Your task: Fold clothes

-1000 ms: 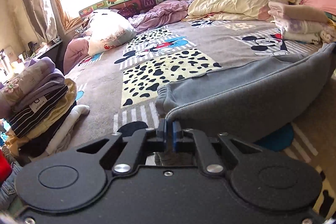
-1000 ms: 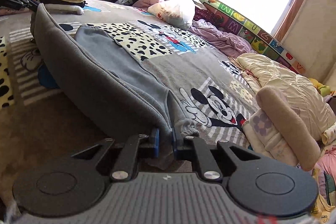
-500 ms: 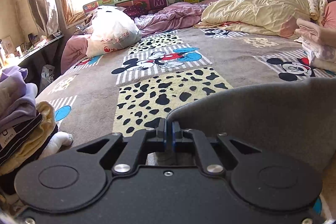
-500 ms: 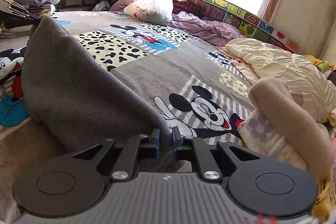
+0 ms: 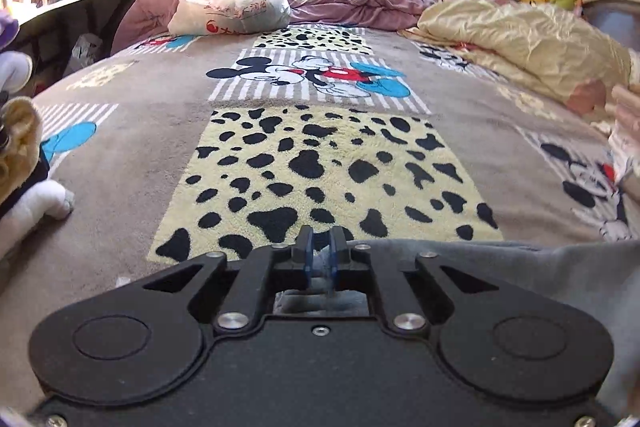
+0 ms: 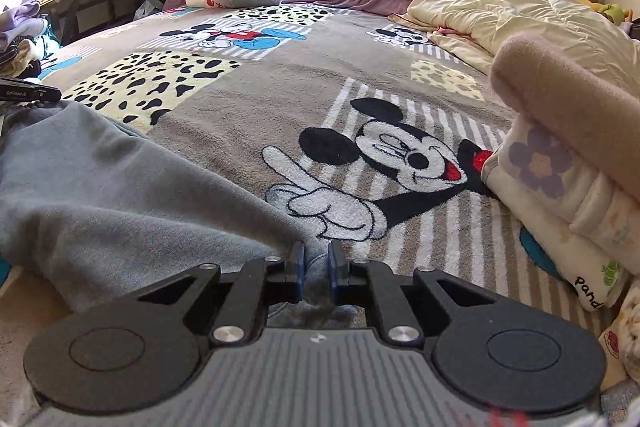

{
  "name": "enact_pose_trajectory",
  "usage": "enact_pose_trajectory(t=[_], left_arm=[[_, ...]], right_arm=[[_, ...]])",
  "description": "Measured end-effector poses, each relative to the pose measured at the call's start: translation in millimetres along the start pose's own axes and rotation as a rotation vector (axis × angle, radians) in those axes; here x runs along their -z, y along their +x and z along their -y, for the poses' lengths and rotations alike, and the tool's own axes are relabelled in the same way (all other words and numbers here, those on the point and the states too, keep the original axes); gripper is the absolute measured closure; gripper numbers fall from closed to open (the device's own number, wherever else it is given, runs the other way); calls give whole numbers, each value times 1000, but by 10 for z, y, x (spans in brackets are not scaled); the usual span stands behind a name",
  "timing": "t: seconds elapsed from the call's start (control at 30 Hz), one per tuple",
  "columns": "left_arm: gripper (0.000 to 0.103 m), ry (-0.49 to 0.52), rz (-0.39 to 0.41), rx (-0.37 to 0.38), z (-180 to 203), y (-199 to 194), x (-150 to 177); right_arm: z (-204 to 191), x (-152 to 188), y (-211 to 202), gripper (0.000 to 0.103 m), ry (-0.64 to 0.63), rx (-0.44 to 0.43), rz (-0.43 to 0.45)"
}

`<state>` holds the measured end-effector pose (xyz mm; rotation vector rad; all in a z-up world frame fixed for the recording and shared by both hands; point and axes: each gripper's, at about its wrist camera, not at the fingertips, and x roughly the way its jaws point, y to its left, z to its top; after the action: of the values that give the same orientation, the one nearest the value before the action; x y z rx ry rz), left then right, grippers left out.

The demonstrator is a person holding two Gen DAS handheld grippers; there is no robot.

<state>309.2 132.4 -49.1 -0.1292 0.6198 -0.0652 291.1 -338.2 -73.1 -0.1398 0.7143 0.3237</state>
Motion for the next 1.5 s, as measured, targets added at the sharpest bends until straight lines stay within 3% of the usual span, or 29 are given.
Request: enact_pose_trajectory(t=[0.03,0.07,0.23,0.37,0.5,0.6,0.7,0.8,0.87,1.0,1.03,1.07,1.13,1.27,1.33,1.4,1.47,1.5], left_arm=[[61,-34,8,10,-60,-80,25],[56,-61,10,22,-117,-138,56],[56,-49,-26,31,-135,-157,249],[85,59,5,-38,55,-132,297],[88,141,120,-80,242,-368,200],[88,96,195,-65,217,-482,57],[88,49,138,-68,146,-310,-23],[88,3,-31,-100,0,127,154],[86,-1,-9,-95,-43,146,235],[73,-39,-12,-95,-100,64,209],[64,-54,16,-95,-105,-24,190],[62,-63,58,-97,-98,-134,171],[65,-38,140,-116,-1,-324,169],[65,37,202,-25,247,-386,277],[63,113,107,-47,363,-169,398],[63,208,-1,-95,461,80,551],[62,256,-10,-124,513,119,595],[62,274,-7,-135,538,120,603]], right_arm=[[17,5,-29,89,13,-13,5],[35,10,-59,87,26,-27,11],[101,63,-131,76,91,-85,26],[32,125,-103,78,92,-69,24],[-74,139,-201,88,44,-9,59],[-71,83,-407,89,80,18,135],[-45,36,-436,89,99,41,161],[53,53,-166,89,154,19,88],[116,76,65,87,194,-7,9],[96,25,141,85,168,28,0],[63,35,136,84,158,36,-2],[40,48,109,82,159,41,2],[-39,46,-39,74,145,49,54],[-270,54,-370,70,89,55,180],[-398,68,-490,70,53,52,225],[-590,146,-295,70,-23,13,134],[-606,244,-30,67,-27,8,7],[-617,253,-35,67,-36,13,11]])
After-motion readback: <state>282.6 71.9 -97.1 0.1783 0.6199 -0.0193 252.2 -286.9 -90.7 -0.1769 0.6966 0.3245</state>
